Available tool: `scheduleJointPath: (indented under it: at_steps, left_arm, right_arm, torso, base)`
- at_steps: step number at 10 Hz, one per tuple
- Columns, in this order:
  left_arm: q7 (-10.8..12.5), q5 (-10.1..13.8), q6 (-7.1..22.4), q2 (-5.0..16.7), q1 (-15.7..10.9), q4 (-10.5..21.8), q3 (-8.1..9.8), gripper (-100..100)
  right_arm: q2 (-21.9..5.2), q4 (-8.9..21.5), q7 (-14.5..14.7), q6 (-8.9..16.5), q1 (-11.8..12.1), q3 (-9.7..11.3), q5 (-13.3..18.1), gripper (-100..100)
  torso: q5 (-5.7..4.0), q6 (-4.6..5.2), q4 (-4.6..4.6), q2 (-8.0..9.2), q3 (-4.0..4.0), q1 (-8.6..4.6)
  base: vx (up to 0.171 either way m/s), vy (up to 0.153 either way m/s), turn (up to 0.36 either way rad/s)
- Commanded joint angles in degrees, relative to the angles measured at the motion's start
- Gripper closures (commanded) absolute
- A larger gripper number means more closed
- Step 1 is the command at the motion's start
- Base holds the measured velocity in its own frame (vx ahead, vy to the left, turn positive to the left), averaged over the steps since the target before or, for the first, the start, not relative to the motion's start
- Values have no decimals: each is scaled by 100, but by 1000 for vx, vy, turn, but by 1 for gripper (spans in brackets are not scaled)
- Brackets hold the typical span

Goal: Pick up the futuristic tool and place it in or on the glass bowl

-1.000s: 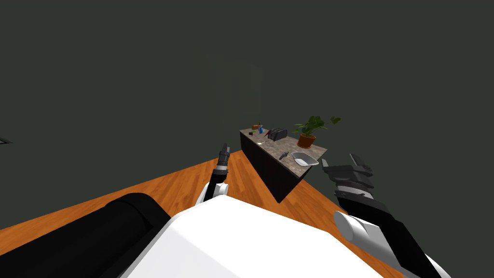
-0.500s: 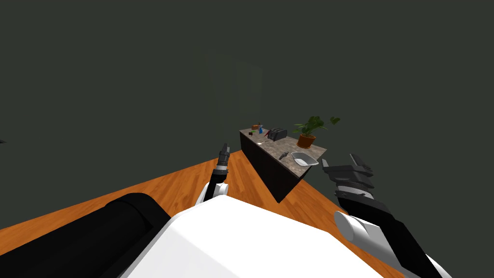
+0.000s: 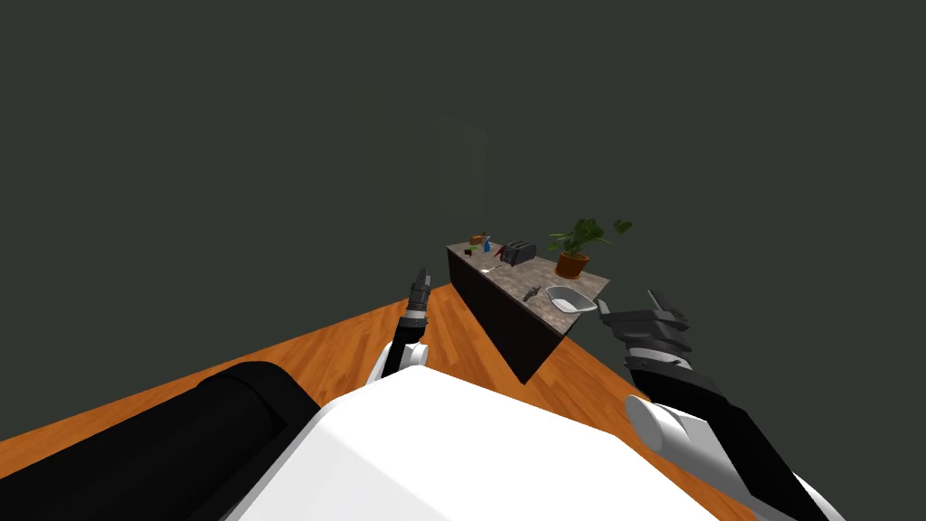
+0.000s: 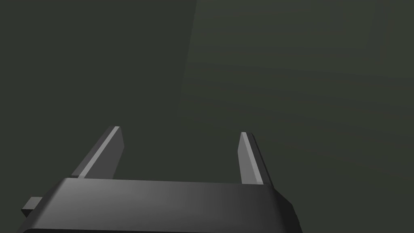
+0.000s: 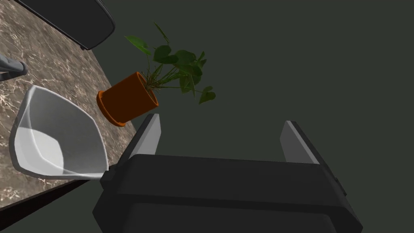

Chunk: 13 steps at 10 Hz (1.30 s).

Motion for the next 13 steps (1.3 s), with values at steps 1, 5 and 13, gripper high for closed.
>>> scheduleJointPath:
  at_steps: [1,5,13]
  left_arm:
    - [0,0,0,0,0,0,0,0]
    - [0,0,0,0,1,0,0,0]
    - [0,0,0,0,-1,0,0,0]
  right_arm:
    - [-24,40,-209,226,12,48,-55,-100]
    - [-138,134,-850,970,17,132,-281,-100]
    - [-285,263,-1755,2033,18,150,-592,-100]
  torso:
    - [0,0,0,0,0,0]
    - [5,0,-6,-23,-14,21]
    - [-1,-2,1,11,5,-11]
  base:
    - [130,79,-71]
    - [154,105,-91]
    - [85,73,-58]
